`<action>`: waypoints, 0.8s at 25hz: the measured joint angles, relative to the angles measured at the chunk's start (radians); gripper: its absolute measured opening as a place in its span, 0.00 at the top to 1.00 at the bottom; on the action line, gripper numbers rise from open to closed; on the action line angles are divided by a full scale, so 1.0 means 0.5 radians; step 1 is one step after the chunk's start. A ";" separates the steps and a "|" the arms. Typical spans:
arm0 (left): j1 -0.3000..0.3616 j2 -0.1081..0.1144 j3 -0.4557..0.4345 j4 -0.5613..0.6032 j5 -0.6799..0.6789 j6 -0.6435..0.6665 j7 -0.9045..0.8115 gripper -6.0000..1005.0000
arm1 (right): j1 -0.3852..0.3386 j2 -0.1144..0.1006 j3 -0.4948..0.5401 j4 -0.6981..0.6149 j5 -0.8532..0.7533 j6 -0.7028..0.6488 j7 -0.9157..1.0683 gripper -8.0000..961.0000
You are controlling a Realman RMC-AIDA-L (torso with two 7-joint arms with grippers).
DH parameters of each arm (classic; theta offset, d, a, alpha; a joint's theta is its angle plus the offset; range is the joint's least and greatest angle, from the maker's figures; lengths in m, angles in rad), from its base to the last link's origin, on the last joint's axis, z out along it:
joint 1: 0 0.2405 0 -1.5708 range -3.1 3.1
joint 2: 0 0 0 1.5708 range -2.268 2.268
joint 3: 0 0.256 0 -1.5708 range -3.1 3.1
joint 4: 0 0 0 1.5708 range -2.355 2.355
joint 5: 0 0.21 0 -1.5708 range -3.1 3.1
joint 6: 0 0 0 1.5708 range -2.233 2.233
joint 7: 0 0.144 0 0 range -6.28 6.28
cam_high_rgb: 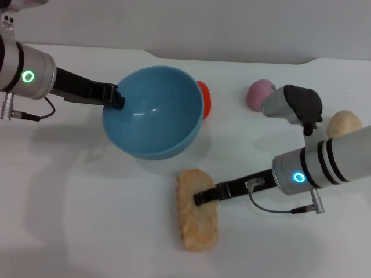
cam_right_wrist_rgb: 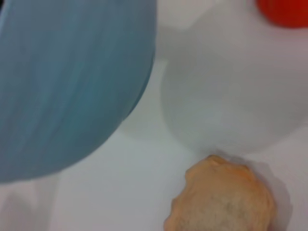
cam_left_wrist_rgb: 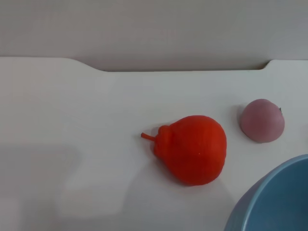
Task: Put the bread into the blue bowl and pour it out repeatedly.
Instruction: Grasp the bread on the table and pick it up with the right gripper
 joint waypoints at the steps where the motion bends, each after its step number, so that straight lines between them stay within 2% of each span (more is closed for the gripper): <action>1: 0.000 0.000 0.000 0.000 0.000 0.000 0.000 0.97 | -0.005 0.000 -0.004 0.000 0.020 0.018 -0.001 0.45; 13: -0.002 0.000 0.000 -0.001 0.000 -0.001 0.000 0.97 | -0.013 0.000 -0.106 -0.015 0.094 0.137 -0.026 0.46; 20: -0.002 0.000 0.000 -0.003 0.000 0.000 0.000 0.97 | -0.053 -0.006 -0.109 -0.030 0.210 0.081 -0.298 0.57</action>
